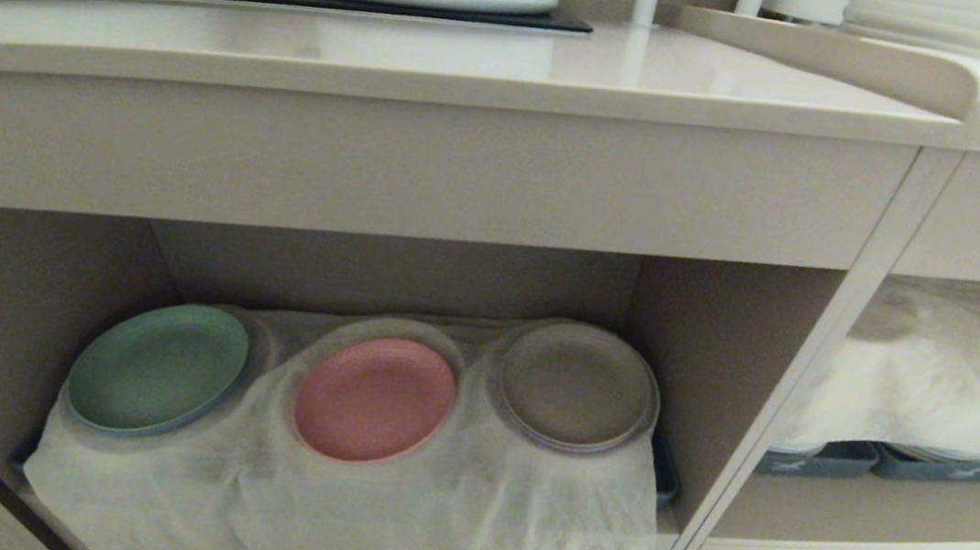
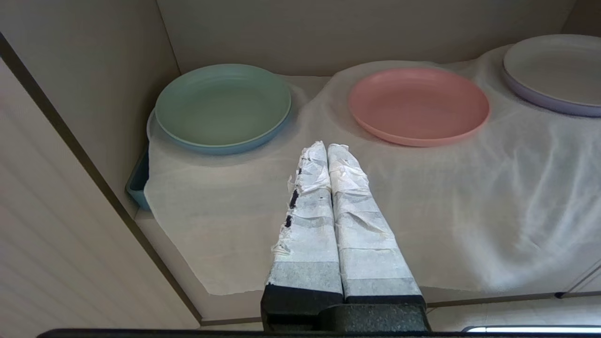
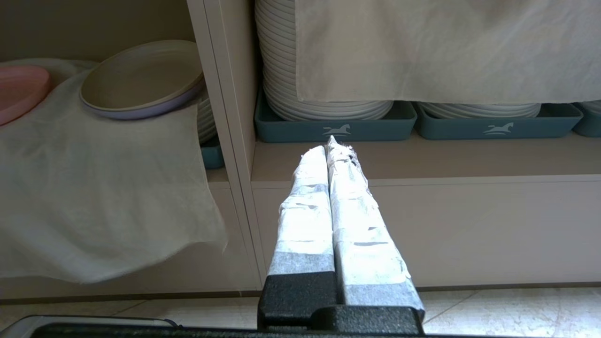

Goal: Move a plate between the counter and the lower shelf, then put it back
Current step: Pick up the plate in the cupboard

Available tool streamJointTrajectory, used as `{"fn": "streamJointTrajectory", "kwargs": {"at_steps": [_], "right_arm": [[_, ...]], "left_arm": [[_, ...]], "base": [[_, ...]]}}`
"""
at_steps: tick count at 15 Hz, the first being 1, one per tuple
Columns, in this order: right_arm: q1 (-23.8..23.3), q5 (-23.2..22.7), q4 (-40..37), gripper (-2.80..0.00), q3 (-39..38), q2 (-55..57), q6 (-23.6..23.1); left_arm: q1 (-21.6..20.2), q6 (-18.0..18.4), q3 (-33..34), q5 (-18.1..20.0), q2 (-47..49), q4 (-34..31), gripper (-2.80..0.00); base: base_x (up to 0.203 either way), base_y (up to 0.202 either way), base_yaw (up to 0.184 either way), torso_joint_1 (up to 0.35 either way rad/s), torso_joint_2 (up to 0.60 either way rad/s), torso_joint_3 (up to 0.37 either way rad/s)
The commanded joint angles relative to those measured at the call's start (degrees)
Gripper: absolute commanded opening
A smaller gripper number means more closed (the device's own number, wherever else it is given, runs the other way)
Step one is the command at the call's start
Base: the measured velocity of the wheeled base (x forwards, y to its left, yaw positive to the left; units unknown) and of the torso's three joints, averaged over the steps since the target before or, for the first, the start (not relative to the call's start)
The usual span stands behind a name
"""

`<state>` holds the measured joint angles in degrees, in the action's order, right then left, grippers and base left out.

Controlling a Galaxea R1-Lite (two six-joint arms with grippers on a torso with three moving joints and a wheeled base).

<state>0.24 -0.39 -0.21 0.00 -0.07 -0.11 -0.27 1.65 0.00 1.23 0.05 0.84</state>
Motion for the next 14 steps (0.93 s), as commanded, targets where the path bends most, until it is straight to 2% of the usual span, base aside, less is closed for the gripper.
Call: {"fn": "streamJointTrajectory", "kwargs": {"at_steps": [1,14], "right_arm": [[0.1,-0.1,0.0,-2.80,0.0,0.1,0.0],[0.1,-0.1,0.0,-2.80,0.0,0.1,0.0]], "left_arm": [[0.0,0.0,0.0,0.0,0.0,0.0,-2.80],[-0.1,0.0,0.0,0.0,0.0,0.0,-2.80]], "base": [[0.000,0.000,0.000,0.000,0.00,0.000],[0.000,0.000,0.000,0.000,0.00,0.000]]}}
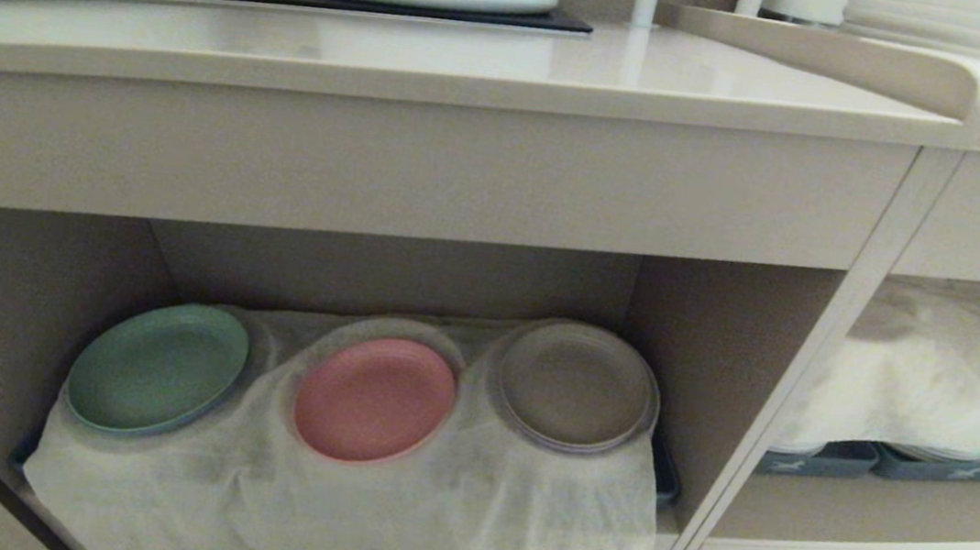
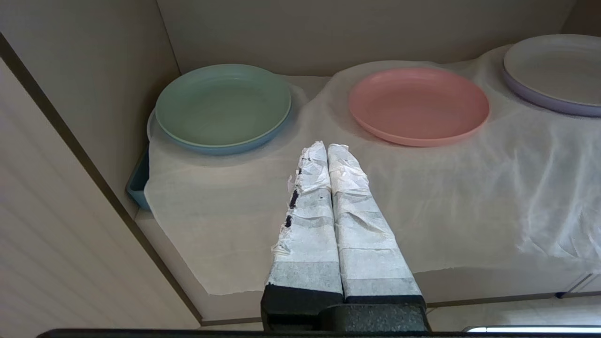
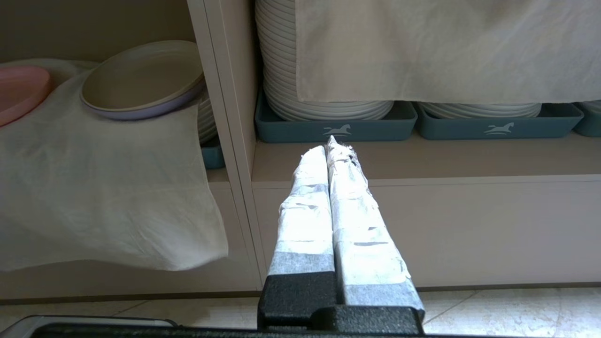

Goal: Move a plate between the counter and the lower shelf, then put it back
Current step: Pick up the plate in the cupboard

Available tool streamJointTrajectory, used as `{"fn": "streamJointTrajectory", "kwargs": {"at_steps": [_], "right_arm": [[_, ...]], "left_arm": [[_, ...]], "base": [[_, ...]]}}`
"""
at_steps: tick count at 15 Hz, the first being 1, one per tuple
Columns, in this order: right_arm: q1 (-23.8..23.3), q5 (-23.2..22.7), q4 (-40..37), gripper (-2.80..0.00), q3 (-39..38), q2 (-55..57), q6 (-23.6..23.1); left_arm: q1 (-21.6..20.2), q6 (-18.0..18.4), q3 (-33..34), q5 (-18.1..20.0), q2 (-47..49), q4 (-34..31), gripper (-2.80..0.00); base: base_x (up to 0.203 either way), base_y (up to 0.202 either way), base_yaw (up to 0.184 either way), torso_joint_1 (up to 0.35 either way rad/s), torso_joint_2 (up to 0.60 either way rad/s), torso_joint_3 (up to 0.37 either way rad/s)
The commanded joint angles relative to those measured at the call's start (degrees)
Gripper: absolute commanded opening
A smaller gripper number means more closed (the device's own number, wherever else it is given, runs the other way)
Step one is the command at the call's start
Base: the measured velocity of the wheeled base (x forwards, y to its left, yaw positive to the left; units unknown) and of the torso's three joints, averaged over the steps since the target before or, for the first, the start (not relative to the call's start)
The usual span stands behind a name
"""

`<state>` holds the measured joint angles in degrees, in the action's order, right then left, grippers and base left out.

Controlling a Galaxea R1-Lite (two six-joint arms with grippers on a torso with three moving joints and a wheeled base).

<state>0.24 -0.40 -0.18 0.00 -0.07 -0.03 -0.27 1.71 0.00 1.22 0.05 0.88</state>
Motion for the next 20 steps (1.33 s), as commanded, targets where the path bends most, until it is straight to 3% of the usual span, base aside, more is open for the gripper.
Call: {"fn": "streamJointTrajectory", "kwargs": {"at_steps": [1,12,18,20], "right_arm": [[0.0,0.0,0.0,-2.80,0.0,0.1,-0.1],[0.1,0.0,0.0,-2.80,0.0,0.1,0.0],[0.0,0.0,0.0,-2.80,0.0,0.1,-0.1],[0.0,0.0,0.0,-2.80,0.0,0.1,-0.1]], "left_arm": [[-0.1,0.0,0.0,0.0,0.0,0.0,-2.80],[-0.1,1.5,-0.8,0.0,0.0,-0.6,-2.80],[0.0,1.6,-13.9,3.8,0.4,-22.0,-2.80],[0.0,1.7,-15.4,5.4,2.4,-25.3,-2.80]], "base": [[0.000,0.000,0.000,0.000,0.00,0.000],[0.000,0.000,0.000,0.000,0.00,0.000],[0.000,0.000,0.000,0.000,0.00,0.000],[0.000,0.000,0.000,0.000,0.00,0.000]]}}
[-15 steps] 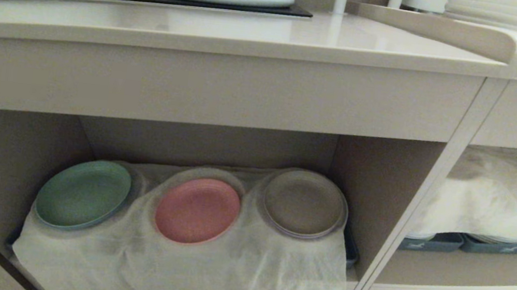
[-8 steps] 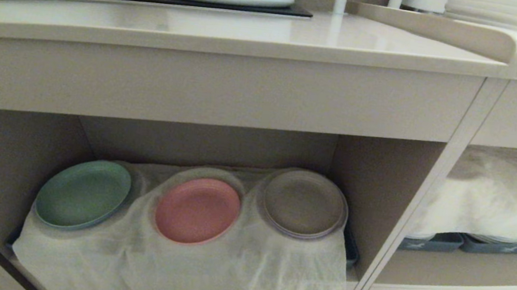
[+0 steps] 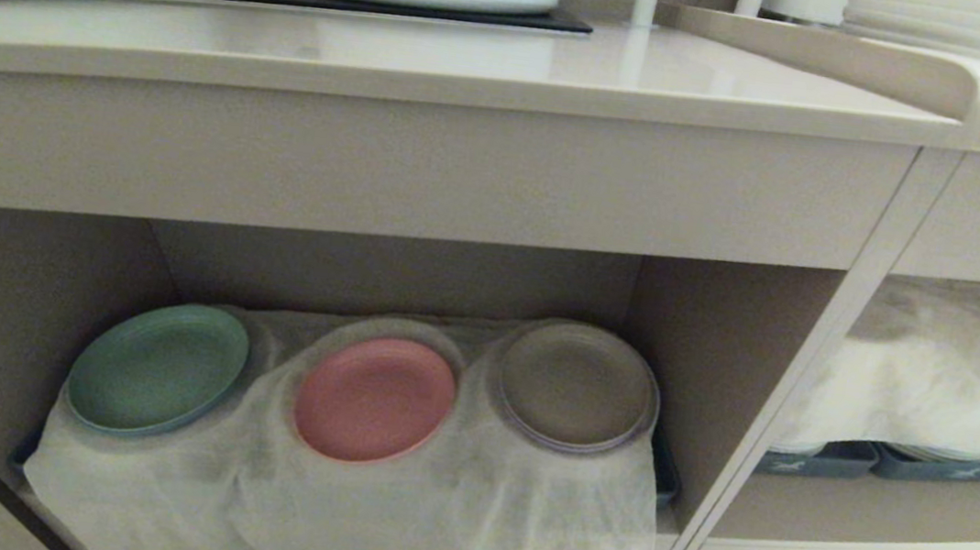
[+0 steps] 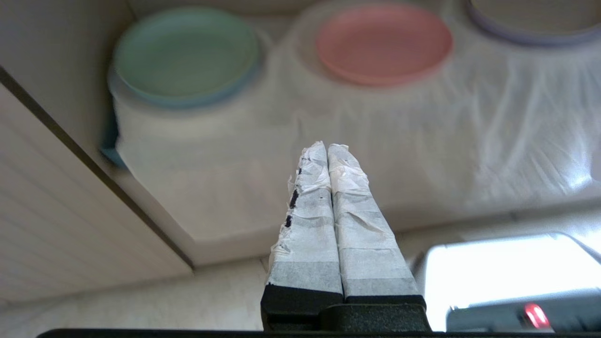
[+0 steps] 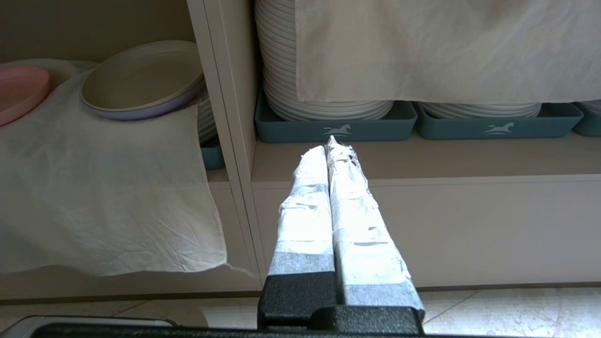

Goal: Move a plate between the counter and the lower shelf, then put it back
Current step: Pick up the plate in the cupboard

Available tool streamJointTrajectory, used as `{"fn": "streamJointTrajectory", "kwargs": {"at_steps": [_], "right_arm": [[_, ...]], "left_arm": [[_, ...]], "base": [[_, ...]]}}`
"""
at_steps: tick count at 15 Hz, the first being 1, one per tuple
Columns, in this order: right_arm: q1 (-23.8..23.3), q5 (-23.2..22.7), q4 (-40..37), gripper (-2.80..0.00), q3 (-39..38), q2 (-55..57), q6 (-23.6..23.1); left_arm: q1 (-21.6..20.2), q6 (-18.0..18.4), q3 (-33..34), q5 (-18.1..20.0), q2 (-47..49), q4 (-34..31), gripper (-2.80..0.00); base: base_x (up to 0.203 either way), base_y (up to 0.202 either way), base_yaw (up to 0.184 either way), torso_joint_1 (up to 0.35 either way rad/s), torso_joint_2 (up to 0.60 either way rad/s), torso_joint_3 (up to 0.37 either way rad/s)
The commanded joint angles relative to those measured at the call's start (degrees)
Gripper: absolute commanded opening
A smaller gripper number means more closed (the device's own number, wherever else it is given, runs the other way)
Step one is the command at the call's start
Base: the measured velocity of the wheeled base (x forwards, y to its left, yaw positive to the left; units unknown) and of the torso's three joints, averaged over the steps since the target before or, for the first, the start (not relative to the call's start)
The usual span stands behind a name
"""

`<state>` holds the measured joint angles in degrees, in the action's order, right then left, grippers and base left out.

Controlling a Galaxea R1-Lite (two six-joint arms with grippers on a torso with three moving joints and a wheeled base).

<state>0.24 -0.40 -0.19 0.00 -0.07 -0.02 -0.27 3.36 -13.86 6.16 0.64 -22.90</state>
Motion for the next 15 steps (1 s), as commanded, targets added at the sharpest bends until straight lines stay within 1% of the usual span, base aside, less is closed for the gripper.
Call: {"fn": "streamJointTrajectory", "kwargs": {"at_steps": [1,6,8,10,12,15], "right_arm": [[0.0,0.0,0.0,-2.80,0.0,0.1,-0.1],[0.0,0.0,0.0,-2.80,0.0,0.1,-0.1],[0.1,0.0,0.0,-2.80,0.0,0.1,0.0],[0.0,0.0,0.0,-2.80,0.0,0.1,-0.1],[0.0,0.0,0.0,-2.80,0.0,0.1,-0.1],[0.0,0.0,0.0,-2.80,0.0,0.1,-0.1]], "left_arm": [[0.0,0.1,-1.9,1.1,3.8,-1.9,-2.80],[0.0,0.1,-5.1,6.7,17.3,-1.8,-2.80],[0.0,0.1,-6.1,7.9,23.7,-1.4,-2.80],[0.1,0.1,-6.3,8.5,29.9,0.6,-2.80],[0.1,0.1,-5.6,9.4,35.9,5.2,-2.80],[0.1,0.1,-3.1,10.1,46.9,16.7,-2.80]], "base": [[0.000,0.000,0.000,0.000,0.00,0.000],[0.000,0.000,0.000,0.000,0.00,0.000],[0.000,0.000,0.000,0.000,0.00,0.000],[0.000,0.000,0.000,0.000,0.00,0.000],[0.000,0.000,0.000,0.000,0.00,0.000],[0.000,0.000,0.000,0.000,0.00,0.000]]}}
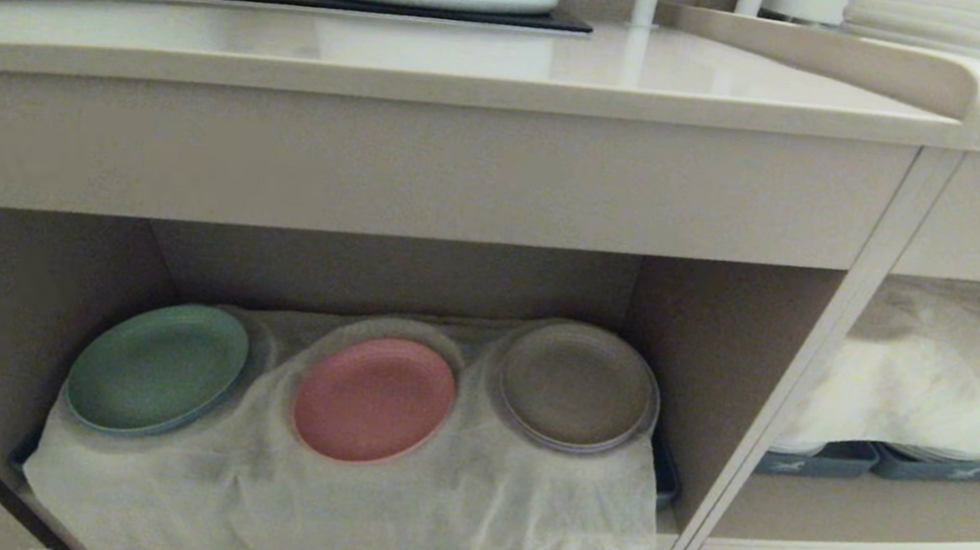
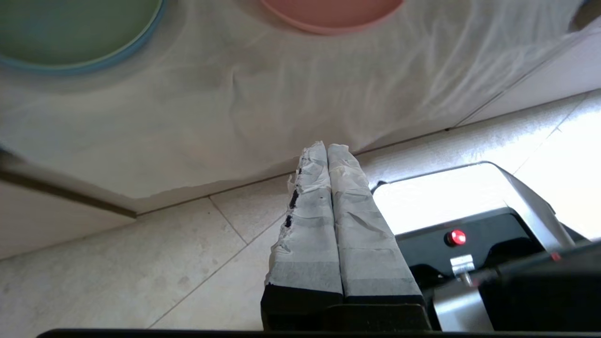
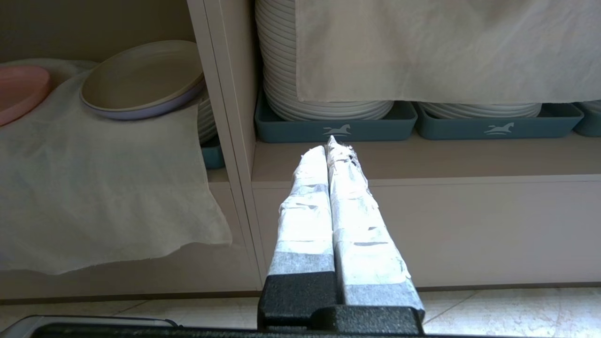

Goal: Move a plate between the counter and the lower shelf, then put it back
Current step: Pick up the plate in the cupboard

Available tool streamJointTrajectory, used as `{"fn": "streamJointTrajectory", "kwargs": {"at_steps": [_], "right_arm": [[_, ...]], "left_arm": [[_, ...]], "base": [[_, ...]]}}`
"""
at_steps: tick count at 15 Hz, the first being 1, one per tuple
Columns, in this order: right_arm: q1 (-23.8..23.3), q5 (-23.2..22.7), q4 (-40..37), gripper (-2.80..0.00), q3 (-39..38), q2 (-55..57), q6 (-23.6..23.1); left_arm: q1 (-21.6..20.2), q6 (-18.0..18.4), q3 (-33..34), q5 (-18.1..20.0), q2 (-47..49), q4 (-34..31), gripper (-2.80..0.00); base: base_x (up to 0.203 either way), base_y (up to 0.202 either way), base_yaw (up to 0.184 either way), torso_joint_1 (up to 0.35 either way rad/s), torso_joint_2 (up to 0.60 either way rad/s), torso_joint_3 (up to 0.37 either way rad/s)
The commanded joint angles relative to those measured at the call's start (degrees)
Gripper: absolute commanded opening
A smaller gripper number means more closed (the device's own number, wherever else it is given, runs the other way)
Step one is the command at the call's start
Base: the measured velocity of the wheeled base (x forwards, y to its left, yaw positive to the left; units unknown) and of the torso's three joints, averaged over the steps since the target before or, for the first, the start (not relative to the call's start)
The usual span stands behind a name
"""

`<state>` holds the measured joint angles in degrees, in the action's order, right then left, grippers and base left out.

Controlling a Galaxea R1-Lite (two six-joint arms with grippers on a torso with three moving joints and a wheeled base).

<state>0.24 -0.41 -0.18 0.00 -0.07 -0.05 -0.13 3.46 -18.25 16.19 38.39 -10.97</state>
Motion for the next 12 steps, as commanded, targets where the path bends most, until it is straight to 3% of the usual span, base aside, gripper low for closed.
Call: {"fn": "streamJointTrajectory", "kwargs": {"at_steps": [1,6,12], "right_arm": [[0.1,0.0,0.0,-2.80,0.0,0.1,0.0],[0.1,0.0,0.0,-2.80,0.0,0.1,0.0],[0.0,0.0,0.0,-2.80,0.0,0.1,0.0]], "left_arm": [[0.0,-0.1,2.5,0.2,13.2,9.3,-2.80],[1.8,-0.8,6.5,0.3,30.6,25.0,-2.80],[6.6,-6.7,10.3,-0.1,46.9,47.8,-2.80]], "base": [[0.000,0.000,0.000,0.000,0.00,0.000],[0.000,0.000,0.000,0.000,0.00,0.000],[0.000,0.000,0.000,0.000,0.00,0.000]]}}
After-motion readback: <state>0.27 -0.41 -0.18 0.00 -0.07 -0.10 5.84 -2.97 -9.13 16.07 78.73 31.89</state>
